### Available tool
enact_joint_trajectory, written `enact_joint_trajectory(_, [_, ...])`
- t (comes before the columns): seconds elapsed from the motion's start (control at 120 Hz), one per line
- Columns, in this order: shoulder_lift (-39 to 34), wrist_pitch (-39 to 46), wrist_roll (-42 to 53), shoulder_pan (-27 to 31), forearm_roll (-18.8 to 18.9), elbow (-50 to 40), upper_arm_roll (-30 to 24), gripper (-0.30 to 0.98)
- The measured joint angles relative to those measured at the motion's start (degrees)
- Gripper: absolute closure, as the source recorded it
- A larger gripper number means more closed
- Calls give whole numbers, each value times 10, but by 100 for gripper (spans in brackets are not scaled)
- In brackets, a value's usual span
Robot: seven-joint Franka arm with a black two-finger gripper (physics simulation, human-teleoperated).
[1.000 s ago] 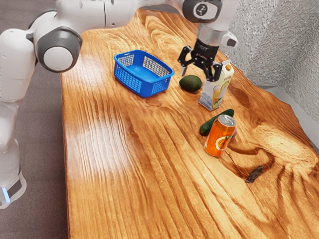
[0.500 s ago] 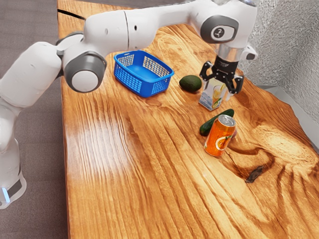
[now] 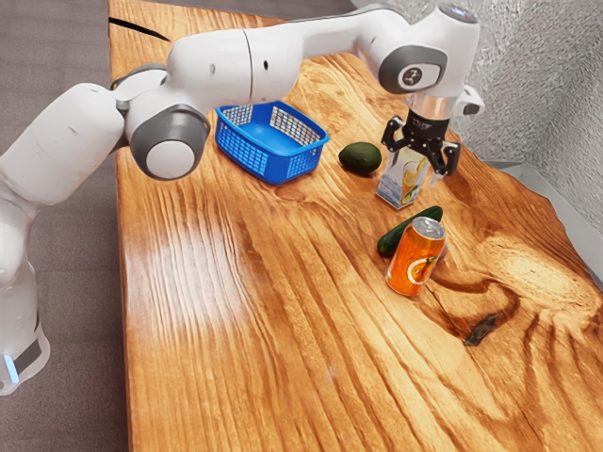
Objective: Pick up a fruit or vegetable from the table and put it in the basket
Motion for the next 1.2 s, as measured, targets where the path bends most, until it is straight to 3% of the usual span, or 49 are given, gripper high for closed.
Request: enact_joint_trajectory(1.2, [91,99,36,17,3,-1,0,0])
